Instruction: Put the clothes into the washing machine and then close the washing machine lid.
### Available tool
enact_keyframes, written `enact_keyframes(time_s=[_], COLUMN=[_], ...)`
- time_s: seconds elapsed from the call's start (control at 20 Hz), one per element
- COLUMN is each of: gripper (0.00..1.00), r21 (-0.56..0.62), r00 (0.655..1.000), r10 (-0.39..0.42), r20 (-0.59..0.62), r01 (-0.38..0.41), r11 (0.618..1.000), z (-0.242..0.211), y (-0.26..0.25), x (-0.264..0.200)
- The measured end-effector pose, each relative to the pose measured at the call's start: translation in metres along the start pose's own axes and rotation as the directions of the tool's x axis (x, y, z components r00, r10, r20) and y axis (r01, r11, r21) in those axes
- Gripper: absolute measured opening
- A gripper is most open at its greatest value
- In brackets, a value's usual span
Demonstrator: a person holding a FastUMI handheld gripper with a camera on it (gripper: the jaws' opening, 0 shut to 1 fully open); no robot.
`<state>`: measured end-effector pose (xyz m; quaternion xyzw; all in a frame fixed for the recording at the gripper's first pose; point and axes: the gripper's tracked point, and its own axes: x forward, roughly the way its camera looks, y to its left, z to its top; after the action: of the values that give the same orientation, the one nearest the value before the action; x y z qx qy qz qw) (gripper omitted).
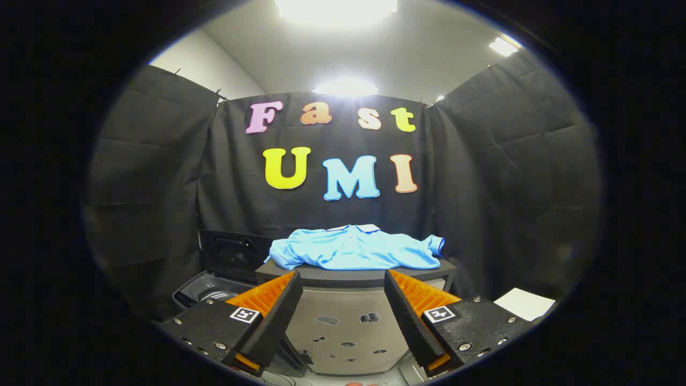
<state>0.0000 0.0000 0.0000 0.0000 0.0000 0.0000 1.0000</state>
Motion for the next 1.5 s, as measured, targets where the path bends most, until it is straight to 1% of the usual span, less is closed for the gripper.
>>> enact_keyframes(time_s=[0.25,0.4,0.55,0.65,0.9,1.15,1.5], gripper=[0.95,0.95,0.95,0.96,0.95,0.95,0.95], r21=[0.010,0.027,0.015,-0.004,0.013,0.028,0.005], r00=[1.000,0.999,1.000,1.000,1.000,0.999,0.999], r10=[0.010,0.010,0.017,0.006,-0.007,0.006,-0.039], r20=[-0.007,-0.032,-0.026,0.000,0.018,-0.044,0.006], r01=[-0.010,-0.009,-0.016,-0.006,0.007,-0.005,0.039], r11=[1.000,1.000,1.000,1.000,1.000,1.000,0.999], z=[-0.008,-0.017,-0.011,-0.003,-0.001,-0.017,0.014], y=[0.003,0.004,0.008,0.002,-0.005,-0.006,-0.017], x=[-0.008,-0.006,-0.005,-0.005,-0.007,-0.003,0.018])
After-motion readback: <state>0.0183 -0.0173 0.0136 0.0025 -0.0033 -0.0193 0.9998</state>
